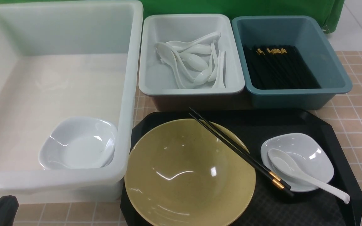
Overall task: On brown table put chopsticks spoon bowls plates into blue grey white boxes.
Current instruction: 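Move the grippers toward the tableware on the black tray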
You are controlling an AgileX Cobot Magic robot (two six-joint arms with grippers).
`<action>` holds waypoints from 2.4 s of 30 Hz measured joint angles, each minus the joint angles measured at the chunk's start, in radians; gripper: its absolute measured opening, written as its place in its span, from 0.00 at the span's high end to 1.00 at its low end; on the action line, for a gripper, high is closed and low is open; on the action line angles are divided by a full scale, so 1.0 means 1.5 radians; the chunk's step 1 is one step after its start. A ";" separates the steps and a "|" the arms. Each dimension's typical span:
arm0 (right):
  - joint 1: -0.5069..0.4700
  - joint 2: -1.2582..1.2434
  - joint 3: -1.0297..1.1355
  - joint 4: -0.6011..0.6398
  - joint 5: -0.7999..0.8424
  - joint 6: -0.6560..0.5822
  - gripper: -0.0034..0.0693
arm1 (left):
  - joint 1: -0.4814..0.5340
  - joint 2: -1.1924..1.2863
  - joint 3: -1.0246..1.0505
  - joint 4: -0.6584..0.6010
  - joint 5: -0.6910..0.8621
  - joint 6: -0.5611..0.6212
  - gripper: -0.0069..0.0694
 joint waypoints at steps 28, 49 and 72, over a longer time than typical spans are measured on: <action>0.000 0.000 0.001 0.248 -0.002 0.523 0.63 | 0.000 0.000 0.000 -0.631 -0.108 -0.303 0.91; 0.128 0.321 -0.432 0.261 0.294 -0.263 0.90 | -0.004 0.332 -0.444 -0.263 0.271 0.102 0.91; 0.358 0.957 -0.893 0.158 0.598 -0.426 0.87 | -0.303 0.789 -0.704 -0.185 0.376 0.259 0.91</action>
